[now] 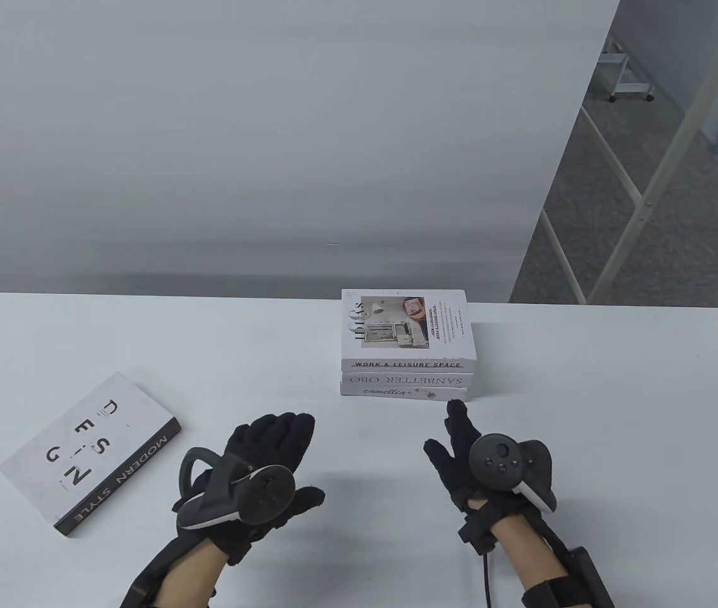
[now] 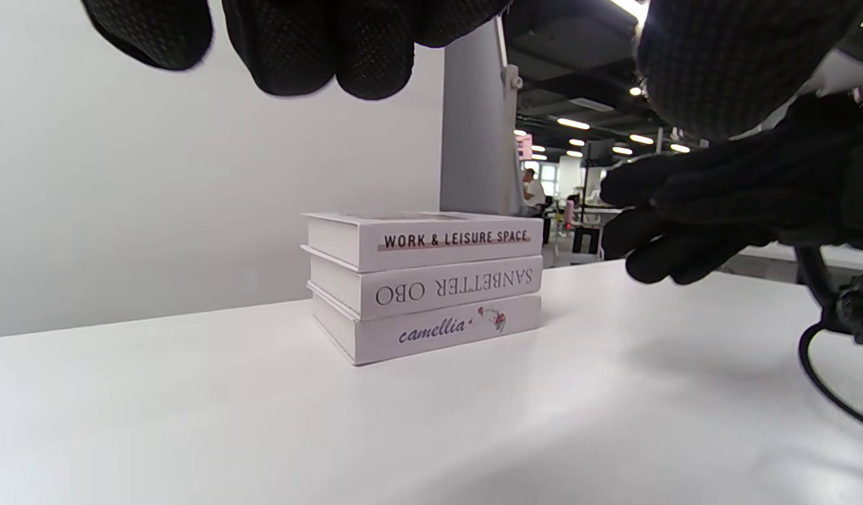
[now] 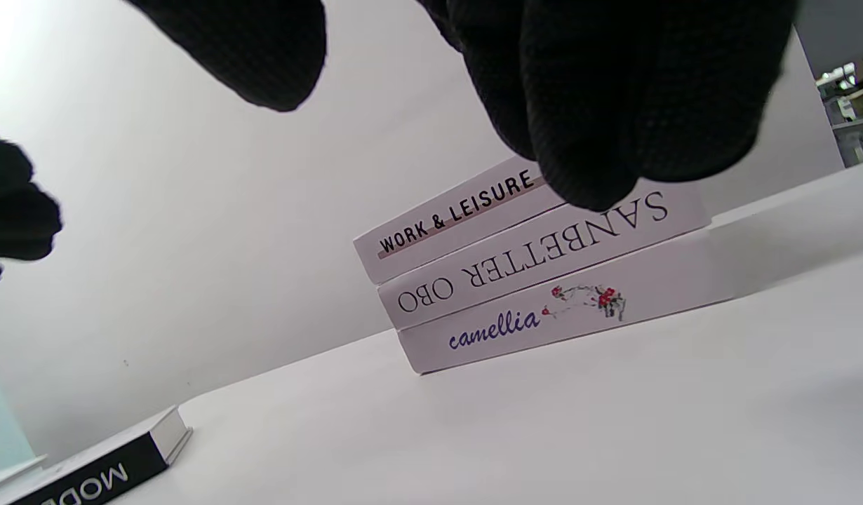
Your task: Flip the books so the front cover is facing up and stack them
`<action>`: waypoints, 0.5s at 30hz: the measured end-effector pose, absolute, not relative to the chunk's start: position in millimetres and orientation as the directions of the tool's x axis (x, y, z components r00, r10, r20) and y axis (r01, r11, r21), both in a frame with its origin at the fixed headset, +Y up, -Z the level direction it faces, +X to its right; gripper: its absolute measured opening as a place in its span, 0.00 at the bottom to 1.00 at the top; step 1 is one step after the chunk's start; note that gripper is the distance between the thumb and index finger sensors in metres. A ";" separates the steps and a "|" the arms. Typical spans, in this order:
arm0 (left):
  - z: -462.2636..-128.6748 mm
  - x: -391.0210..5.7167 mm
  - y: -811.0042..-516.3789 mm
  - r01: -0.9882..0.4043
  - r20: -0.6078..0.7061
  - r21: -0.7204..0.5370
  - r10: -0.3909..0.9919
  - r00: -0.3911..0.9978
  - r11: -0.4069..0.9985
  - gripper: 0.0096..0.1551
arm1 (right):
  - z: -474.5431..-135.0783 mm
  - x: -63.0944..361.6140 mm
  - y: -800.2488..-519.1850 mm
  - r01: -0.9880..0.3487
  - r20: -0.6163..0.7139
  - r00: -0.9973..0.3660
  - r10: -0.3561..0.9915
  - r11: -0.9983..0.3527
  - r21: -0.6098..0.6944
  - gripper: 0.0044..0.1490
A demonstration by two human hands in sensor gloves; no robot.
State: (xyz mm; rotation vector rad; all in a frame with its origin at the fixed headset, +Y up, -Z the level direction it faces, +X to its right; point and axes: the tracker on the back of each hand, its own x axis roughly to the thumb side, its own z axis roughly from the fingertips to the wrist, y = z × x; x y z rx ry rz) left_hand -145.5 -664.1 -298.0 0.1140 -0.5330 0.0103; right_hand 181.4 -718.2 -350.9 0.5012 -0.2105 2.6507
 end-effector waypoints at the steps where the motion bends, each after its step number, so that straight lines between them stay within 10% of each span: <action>1: -298.2 -142.7 -667.9 -0.029 0.517 0.122 -0.039 0.855 0.992 0.59 | -344.9 183.4 -717.7 -0.415 0.387 -0.850 0.356 -0.906 -0.077 0.50; 15: -311.1 -136.5 -710.9 0.099 0.494 0.084 -0.128 0.860 0.992 0.66 | -315.7 220.0 -712.7 -0.220 0.344 -0.925 0.164 -0.966 -0.132 0.57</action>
